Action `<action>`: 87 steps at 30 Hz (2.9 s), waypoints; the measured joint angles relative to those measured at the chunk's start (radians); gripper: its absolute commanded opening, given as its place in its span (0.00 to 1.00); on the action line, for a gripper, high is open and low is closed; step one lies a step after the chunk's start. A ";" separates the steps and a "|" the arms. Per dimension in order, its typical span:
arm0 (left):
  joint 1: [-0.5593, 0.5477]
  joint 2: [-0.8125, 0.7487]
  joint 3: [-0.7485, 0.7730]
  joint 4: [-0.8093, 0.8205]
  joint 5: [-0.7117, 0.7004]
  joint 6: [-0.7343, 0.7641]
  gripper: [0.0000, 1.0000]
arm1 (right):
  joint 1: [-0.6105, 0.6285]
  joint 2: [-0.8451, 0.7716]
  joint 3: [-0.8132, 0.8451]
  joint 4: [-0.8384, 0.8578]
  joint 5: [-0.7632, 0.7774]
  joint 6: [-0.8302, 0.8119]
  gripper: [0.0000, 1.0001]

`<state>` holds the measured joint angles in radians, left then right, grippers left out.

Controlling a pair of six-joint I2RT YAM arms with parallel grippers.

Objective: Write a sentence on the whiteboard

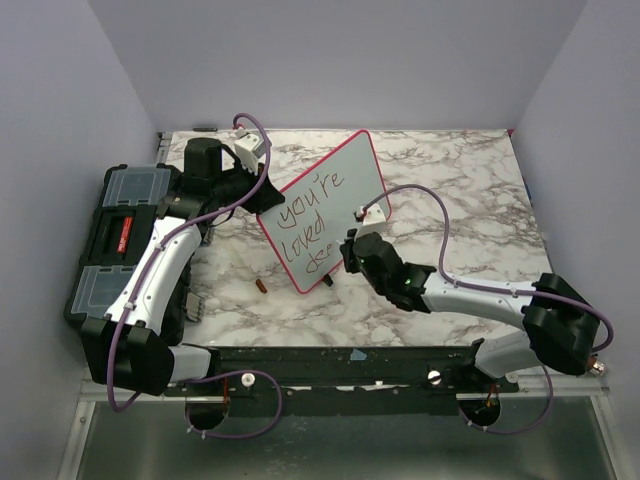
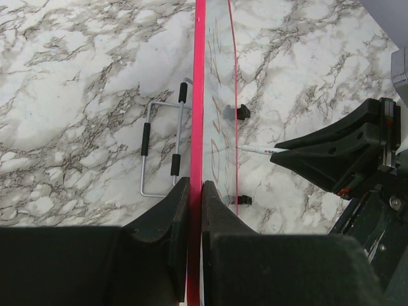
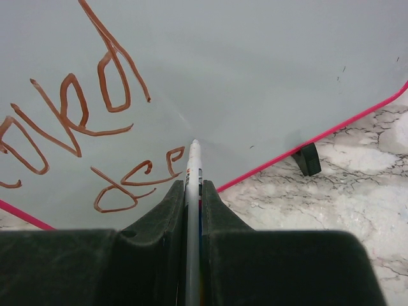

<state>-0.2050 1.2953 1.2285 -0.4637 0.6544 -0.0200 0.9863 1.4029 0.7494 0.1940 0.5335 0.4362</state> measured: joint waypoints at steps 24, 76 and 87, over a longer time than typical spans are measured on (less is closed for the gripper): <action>0.000 0.000 0.000 -0.001 0.000 0.000 0.00 | 0.000 0.039 0.034 0.014 0.016 -0.010 0.01; 0.000 -0.001 0.000 0.000 0.000 0.000 0.00 | -0.006 -0.019 -0.069 0.116 -0.033 -0.011 0.01; 0.000 -0.001 0.000 0.000 0.000 0.000 0.00 | -0.006 0.007 -0.047 0.127 -0.027 -0.011 0.01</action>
<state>-0.2054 1.2942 1.2285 -0.4641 0.6544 -0.0200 0.9802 1.4097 0.7025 0.3214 0.5068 0.4252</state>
